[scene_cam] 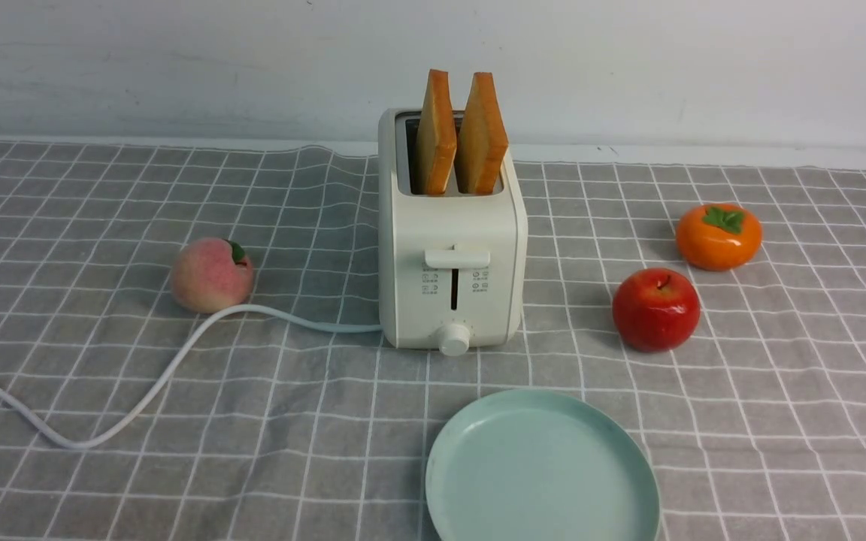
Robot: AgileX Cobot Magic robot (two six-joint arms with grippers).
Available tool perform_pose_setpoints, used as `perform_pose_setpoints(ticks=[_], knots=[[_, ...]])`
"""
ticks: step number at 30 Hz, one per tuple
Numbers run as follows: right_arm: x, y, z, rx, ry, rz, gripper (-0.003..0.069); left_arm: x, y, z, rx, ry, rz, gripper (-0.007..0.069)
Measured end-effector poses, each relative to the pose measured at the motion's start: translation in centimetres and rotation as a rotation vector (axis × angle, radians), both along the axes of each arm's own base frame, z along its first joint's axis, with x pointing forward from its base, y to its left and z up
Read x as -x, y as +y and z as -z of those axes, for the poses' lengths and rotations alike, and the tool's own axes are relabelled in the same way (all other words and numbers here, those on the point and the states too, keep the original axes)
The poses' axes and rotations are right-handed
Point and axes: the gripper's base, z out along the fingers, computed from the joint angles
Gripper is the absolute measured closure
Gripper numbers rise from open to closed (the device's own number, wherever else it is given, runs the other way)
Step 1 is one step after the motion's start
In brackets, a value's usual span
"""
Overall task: Take toasted bread from bread machine on grey coffee table place on plate.
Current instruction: 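Grasp the toast slice in the toaster and pull it up out of the slot with the right gripper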
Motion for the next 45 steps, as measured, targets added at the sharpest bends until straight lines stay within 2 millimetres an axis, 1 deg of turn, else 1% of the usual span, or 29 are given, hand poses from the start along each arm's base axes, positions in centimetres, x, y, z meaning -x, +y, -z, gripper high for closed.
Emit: perform_pose_setpoints(ticks=[1,2,4,5,6,7,8,9,10,11,13,15,16,17,19,20,21,24,26,29,31,32,33,34,37,39,40,42,45], knots=[[0.2,0.0,-0.8,-0.035,-0.035,-0.011,0.0419,0.1,0.1,-0.6,0.032,-0.015,0.009,0.0386],[0.2,0.0,-0.8,-0.04,-0.035,-0.012,0.0419,0.2,0.1,-0.7,0.037,-0.016,0.009,0.0386],[0.8,-0.1,-4.1,-0.099,-0.084,-0.035,0.0419,1.1,0.4,-4.3,0.096,-0.051,0.002,0.0386],[1.1,-0.1,-5.5,-0.108,-0.101,-0.038,0.0419,1.2,0.5,-5.3,0.109,-0.046,-0.003,0.0386],[1.1,-0.1,-6.9,-0.116,-0.1,-0.041,0.0419,1.7,0.6,-7.3,0.118,-0.061,-0.008,0.0386],[1.1,-0.1,-9.2,-0.124,-0.092,-0.045,0.0419,1.7,0.7,-9.6,0.126,-0.033,-0.023,0.0386],[1.1,-0.1,-9.6,-0.125,-0.091,-0.045,0.0419,1.7,0.7,-10.1,0.126,-0.041,-0.022,0.0386],[0.9,-0.1,-12.5,-0.128,-0.08,-0.047,0.0419,1.6,0.9,-12.7,0.133,0.005,-0.044,0.0386],[0.6,0.0,-14.4,-0.128,-0.063,-0.047,0.0419,1.4,1.1,-14.5,0.136,0.045,-0.061,0.0386],[0.5,0.0,-17.2,-0.132,-0.048,-0.048,0.0419,0.9,1.2,-16.2,0.143,0.113,-0.083,0.0386],[-0.9,0.0,-19.6,-0.128,0.057,-0.042,0.0419,-0.5,1.5,-18.3,0.153,0.254,-0.122,0.0386],[-2.3,0.0,-21.2,-0.071,0.164,-0.011,0.0419,-2.7,1.9,-18.5,0.162,0.46,-0.169,0.0386],[-2.3,0.0,-21.5,-0.062,0.168,-0.006,0.0419,-2.7,1.9,-18.3,0.163,0.477,-0.173,0.0386],[-3.9,-0.2,-21.8,0.021,0.271,0.036,0.0419,-4.4,2.1,-17.6,0.158,0.626,-0.208,0.0386],[-5.3,-0.3,-21.4,0.08,0.355,0.065,0.0419,-5.6,2.3,-16.8,0.146,0.73,-0.237,0.0386],[-6.8,-0.5,-20.8,0.129,0.424,0.086,0.0419,-6.7,2.4,-16.0,0.129,0.809,-0.265,0.0386],[-7.0,-0.5,-20.7,0.131,0.432,0.086,0.0419,-6.9,2.5,-15.9,0.126,0.82,-0.268,0.0386],[-10.2,-0.2,-18.5,0.104,0.569,0.058,0.0419,-7.6,2.4,-15.4,0.116,0.863,-0.273,0.0386],[-12.3,0.3,-16.5,0.031,0.701,-0.003,0.0419,-7.8,1.9,-14.9,0.102,0.876,-0.231,0.0386],[-14.6,1.0,-14.5,-0.025,0.819,-0.069,0.0419,-7.9,1.1,-14.2,0.093,0.898,-0.169,0.0386],[-17.3,2.6,-12.7,-0.043,0.92,-0.192,0.0419,-8.1,0.0,-13.2,0.076,0.939,-0.087,0.0386],[-17.5,2.8,-12.6,-0.038,0.926,-0.211,0.0419,-8.2,-0.1,-13.0,0.071,0.946,-0.077,0.0386],[-18.5,3.6,-12.3,-0.018,0.943,-0.265,0.0419,-8.3,-0.5,-12.7,0.061,0.962,-0.051,0.0386],[-20.1,5.1,-12.4,0.035,0.943,-0.348,0.0414,-8.6,-1.1,-12.2,0.043,0.986,-0.015,0.0386],[-22.8,7.9,-13.3,0.098,0.895,-0.48,0.0396,-9.1,-1.9,-11.5,-0.03,1.035,0.023,0.0386],[-24.5,9.8,-14.3,0.135,0.85,-0.54,0.0374,-9.3,-2.3,-11.1,-0.076,1.067,0.039,0.0386],[-24.9,10.2,-14.1,0.144,0.853,-0.549,0.0368,-9.4,-2.3,-11.0,-0.081,1.073,0.041,0.0386],[-27.7,12.9,-15.0,0.164,0.811,-0.605,0.0323,-9.4,-2.6,-10.6,-0.103,1.11,0.063,0.0386],[-30.6,15.2,-14.5,0.178,0.806,-0.638,0.027,-9.3,-2.8,-10.5,-0.087,1.13,0.084,0.0386]])
